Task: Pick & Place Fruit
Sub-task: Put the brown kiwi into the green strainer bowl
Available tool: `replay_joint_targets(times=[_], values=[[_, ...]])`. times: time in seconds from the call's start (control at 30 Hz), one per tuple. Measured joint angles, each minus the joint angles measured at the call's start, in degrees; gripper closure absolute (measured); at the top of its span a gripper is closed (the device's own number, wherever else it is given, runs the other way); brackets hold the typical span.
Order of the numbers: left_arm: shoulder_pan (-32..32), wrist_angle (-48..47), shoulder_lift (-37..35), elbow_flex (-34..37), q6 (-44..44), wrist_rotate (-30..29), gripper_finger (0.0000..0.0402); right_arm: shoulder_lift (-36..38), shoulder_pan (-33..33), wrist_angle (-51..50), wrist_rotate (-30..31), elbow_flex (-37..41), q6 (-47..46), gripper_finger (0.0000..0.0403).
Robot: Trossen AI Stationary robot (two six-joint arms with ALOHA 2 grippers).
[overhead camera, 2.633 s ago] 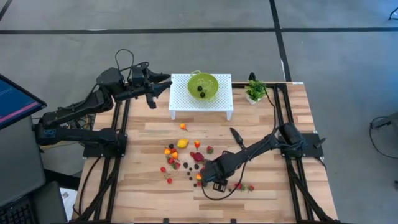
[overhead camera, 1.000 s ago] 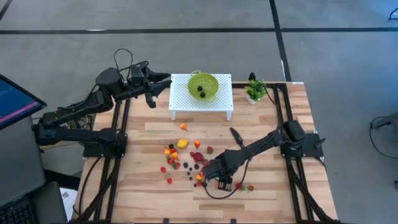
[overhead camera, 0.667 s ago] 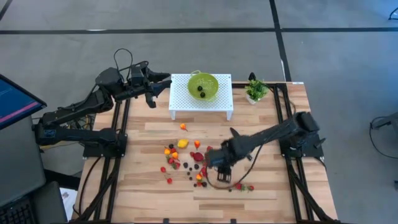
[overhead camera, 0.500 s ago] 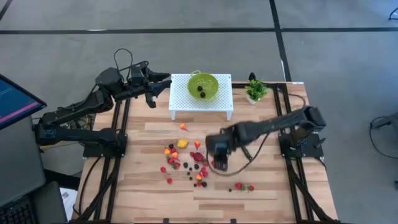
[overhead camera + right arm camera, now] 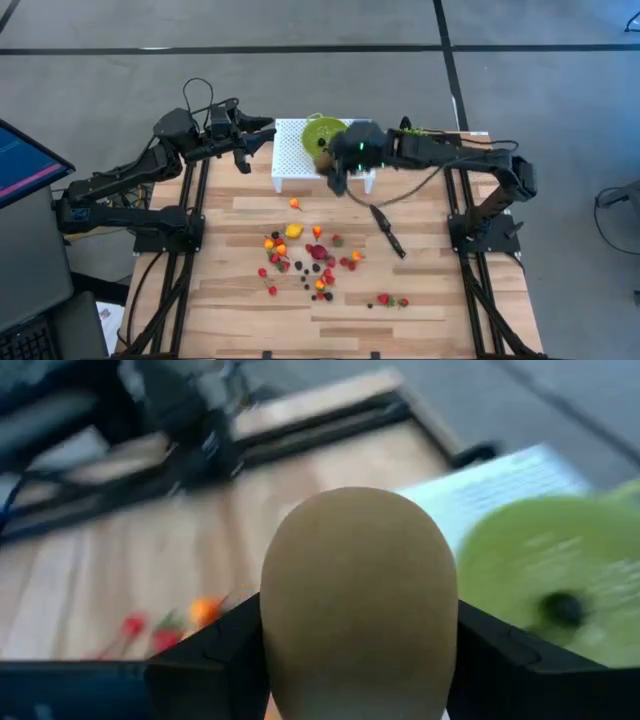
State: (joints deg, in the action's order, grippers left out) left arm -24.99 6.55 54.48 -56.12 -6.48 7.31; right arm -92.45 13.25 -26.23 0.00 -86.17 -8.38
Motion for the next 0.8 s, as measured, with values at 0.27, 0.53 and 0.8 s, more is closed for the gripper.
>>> replay_joint_targets(times=[0.27,0.53,0.8], values=[[0.0,0.0,0.0,0.0,0.0,0.0,0.0259,-2.3,10.3,3.4,-3.4,0.1,1.3,0.0195],[0.0,0.0,0.0,0.0,0.0,0.0,0.0259,-5.1,13.9,3.6,-4.6,-0.1,1.3,0.0177],[0.0,0.0,0.0,0.0,0.0,0.0,0.0259,-7.3,14.2,3.8,-4.7,0.0,1.4,0.0173]])
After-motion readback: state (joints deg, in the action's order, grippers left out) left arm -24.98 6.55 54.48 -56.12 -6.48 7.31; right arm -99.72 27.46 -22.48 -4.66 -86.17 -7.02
